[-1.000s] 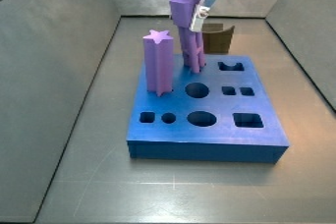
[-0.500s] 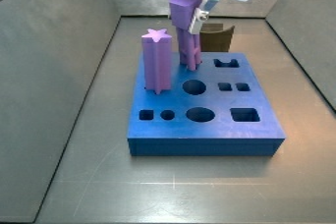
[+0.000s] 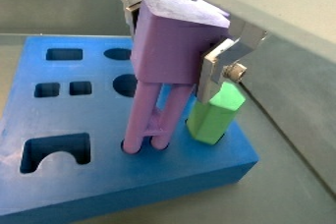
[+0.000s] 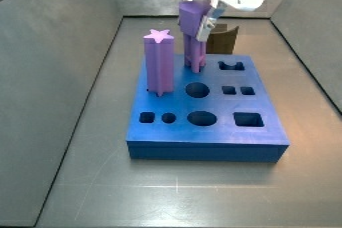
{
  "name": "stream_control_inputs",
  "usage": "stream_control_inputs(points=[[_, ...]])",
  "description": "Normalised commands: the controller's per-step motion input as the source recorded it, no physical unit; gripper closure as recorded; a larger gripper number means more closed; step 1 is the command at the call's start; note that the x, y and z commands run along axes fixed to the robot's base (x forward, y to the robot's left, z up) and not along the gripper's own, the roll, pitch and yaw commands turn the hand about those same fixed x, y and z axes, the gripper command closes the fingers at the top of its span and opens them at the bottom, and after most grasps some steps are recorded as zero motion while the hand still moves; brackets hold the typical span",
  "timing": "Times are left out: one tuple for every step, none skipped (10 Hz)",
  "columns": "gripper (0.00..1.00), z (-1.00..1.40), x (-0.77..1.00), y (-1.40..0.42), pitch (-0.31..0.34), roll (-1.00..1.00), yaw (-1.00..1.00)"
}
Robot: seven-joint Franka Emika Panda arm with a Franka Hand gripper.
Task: Pick up the 3 prong object. Move up. Place the 3 prong object on the fixture. Regrasp the 3 prong object. Move to above the board. Insert the 3 prong object.
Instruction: Insert the 3 prong object.
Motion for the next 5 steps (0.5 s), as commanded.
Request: stream_control_inputs(points=[[1.00, -1.00, 0.38, 0.00, 0.000, 0.12, -0.22], [1.00, -1.00, 0.38, 0.00, 0.006, 0.12, -0.13], [1.00, -0.50, 0.26, 0.00, 0.066, 0.10, 0.00], [1.00, 0.00, 0.00, -0.01, 0.000, 0.01, 0.00], [1.00, 0.00, 0.00, 0.00, 0.000, 0.00, 0.00]])
